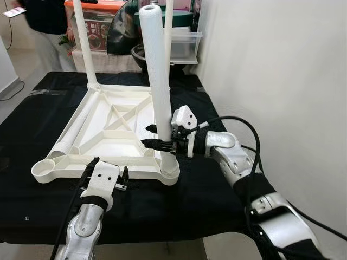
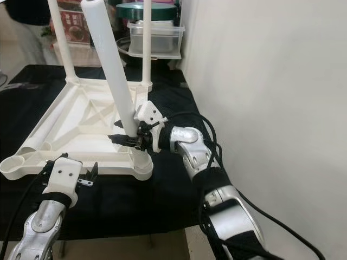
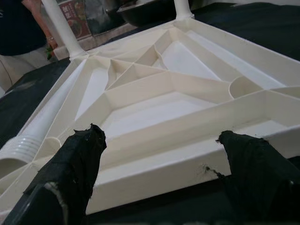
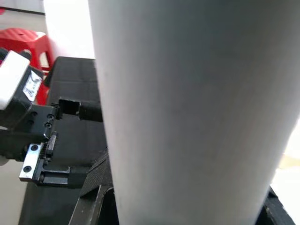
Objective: Building children table
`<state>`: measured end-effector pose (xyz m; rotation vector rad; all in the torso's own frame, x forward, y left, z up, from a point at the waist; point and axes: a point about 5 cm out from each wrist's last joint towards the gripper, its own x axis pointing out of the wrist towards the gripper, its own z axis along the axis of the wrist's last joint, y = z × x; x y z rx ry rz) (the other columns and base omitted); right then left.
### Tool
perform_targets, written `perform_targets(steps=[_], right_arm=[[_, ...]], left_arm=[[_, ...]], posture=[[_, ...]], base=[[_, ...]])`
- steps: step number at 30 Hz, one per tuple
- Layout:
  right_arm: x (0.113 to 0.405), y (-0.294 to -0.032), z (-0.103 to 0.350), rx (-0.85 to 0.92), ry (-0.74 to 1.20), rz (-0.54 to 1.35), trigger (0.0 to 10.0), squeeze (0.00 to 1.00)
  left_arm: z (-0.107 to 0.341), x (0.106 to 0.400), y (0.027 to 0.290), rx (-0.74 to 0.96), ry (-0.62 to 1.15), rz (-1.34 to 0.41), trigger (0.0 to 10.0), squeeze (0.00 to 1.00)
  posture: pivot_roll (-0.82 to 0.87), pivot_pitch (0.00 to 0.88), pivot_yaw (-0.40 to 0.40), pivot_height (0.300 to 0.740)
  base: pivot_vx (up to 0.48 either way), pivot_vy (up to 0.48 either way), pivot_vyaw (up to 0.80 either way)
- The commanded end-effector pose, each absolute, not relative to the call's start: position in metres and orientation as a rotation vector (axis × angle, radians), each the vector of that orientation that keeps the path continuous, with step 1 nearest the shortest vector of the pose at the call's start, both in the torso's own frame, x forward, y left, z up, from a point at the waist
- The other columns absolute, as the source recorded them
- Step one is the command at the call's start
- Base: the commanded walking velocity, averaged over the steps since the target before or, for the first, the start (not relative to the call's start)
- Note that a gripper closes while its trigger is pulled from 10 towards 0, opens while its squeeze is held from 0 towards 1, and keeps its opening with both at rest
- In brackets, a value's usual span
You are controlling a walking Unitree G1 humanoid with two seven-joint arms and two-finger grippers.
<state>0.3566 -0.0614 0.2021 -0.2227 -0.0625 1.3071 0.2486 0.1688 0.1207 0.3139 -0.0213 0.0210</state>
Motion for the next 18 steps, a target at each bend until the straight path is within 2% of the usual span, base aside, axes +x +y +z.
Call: perform_targets(steps=[1, 7, 9, 10, 12, 18], right_arm=[[0.356, -0.063, 0.182, -0.171, 0.045, 1.315, 0.0, 0.0], [0.361, -0.061, 0.175, -0.065, 0.077, 1.252, 0.0, 0.0], [0.367, -0.065, 0.16, 0.014, 0.138, 1.062, 0.0, 0.0], [0.367, -0.065, 0.16, 0.014, 0.138, 1.062, 0.0, 0.0], [0.377, -0.079, 0.141, 0.125, 0.211, 0.674, 0.0, 0.0], [0.367, -0.082, 0.126, 0.179, 0.202, 0.461, 0.0, 0.0]], left_arm=[[0.121, 0.246, 0.167, 0.301, -0.027, 0.026, 10.0, 0.0], [0.119, 0.243, 0.169, 0.289, -0.014, 0.04, 10.0, 0.0], [0.118, 0.241, 0.169, 0.285, -0.011, 0.044, 10.0, 0.0], [0.118, 0.241, 0.169, 0.285, -0.011, 0.044, 10.0, 0.0], [0.117, 0.239, 0.171, 0.284, -0.007, 0.055, 10.0, 0.0], [0.116, 0.237, 0.175, 0.285, -0.002, 0.077, 10.0, 0.0]], posture=[[0.07, 0.0, -0.116, 0.74], [0.07, 0.0, -0.115, 0.74], [0.07, 0.0, -0.115, 0.74], [0.07, 0.0, -0.115, 0.74], [0.07, 0.0, -0.113, 0.74], [0.07, 0.0, -0.102, 0.74]], base=[[0.0, 0.0, 0.0], [0.0, 0.0, 0.0], [0.0, 0.0, 0.0], [0.0, 0.0, 0.0], [0.0, 0.0, 0.0], [0.0, 0.0, 0.0]])
